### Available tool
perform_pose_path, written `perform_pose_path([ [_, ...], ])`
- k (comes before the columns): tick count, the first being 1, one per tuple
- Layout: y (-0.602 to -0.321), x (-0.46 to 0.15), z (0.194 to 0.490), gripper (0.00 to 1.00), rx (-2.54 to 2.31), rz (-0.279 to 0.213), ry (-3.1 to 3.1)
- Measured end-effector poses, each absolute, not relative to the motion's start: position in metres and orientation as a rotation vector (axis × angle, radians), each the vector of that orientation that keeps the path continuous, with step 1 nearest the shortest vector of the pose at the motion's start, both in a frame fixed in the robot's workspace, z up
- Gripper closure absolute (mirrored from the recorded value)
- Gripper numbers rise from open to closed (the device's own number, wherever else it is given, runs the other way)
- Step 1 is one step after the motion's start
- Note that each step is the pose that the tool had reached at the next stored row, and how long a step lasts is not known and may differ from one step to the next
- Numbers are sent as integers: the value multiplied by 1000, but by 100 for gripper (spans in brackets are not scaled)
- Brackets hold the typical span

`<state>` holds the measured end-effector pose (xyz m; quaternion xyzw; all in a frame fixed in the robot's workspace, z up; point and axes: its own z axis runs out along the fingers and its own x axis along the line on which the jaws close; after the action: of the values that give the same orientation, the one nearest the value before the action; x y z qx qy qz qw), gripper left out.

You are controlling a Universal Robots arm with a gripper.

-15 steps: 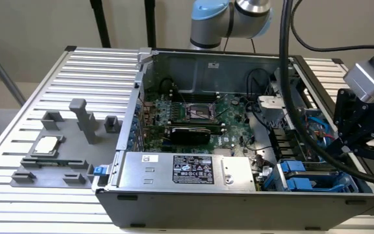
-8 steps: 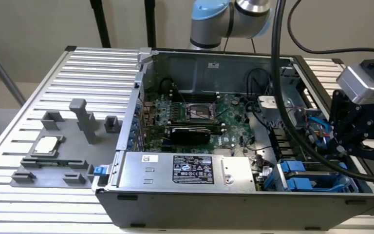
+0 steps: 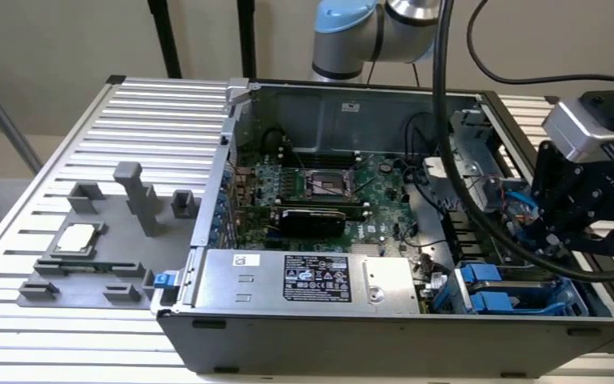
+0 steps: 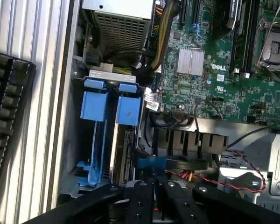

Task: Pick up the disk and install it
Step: 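Insert the first disk wire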

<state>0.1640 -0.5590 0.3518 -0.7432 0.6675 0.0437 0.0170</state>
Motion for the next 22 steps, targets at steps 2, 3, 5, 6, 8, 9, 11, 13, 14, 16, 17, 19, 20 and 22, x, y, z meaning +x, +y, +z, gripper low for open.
perform_pose_path([
  [2, -559, 161, 352, 0, -2311, 136, 2074],
  [3, -559, 158, 352, 0, -2311, 136, 2073],
  [5, -559, 153, 352, 0, -2312, 136, 2072],
  [6, -559, 151, 352, 0, -2312, 136, 2072],
  [8, -560, 148, 352, 0, -2312, 136, 2072],
  [9, -561, 147, 352, 0, -2312, 136, 2072],
  [11, -566, 146, 352, 0, -2311, 138, 2070],
  [13, -574, 146, 352, 0, -2308, 143, 2067],
  [14, -577, 146, 352, 0, -2306, 147, 2066],
  [16, -582, 146, 352, 0, -2302, 154, 2061],
  [17, -584, 146, 352, 0, -2299, 159, 2059],
  [19, -586, 147, 352, 0, -2295, 167, 2054],
  [20, -587, 148, 352, 0, -2292, 170, 2052],
  [22, -589, 149, 352, 0, -2289, 178, 2048],
])
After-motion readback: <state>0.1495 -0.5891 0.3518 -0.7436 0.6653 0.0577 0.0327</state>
